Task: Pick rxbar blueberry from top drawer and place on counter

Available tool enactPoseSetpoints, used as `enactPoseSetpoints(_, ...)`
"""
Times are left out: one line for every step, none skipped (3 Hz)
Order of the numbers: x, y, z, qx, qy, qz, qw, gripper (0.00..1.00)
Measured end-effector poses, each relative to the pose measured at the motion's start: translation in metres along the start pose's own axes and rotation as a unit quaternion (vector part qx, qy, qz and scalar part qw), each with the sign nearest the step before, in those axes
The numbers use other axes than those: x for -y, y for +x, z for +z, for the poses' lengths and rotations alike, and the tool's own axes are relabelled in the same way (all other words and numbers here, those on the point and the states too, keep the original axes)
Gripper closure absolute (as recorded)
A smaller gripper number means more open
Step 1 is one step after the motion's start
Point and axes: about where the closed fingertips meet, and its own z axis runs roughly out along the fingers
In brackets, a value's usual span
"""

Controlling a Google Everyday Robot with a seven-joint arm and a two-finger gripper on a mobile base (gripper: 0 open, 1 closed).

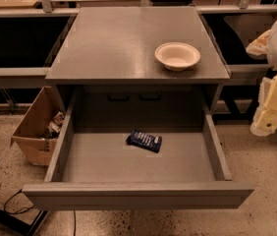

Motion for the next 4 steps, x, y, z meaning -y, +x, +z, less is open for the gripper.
enactPoseSetpoints(0.0, 0.0, 0.0, 0.0, 0.0, 0.0, 1.0, 0.0)
enactPoseSetpoints(-0.001, -0.002, 0.005, 0.002, -0.001, -0.007, 1.0, 0.0)
enactPoseSetpoints(0.0, -0.019, 0.039, 0.006, -0.004, -0.017, 0.9998, 0.0)
enactPoseSetpoints(0.006, -0.044, 0.105, 0.002, -0.015, -0.021, 0.9997, 0.0)
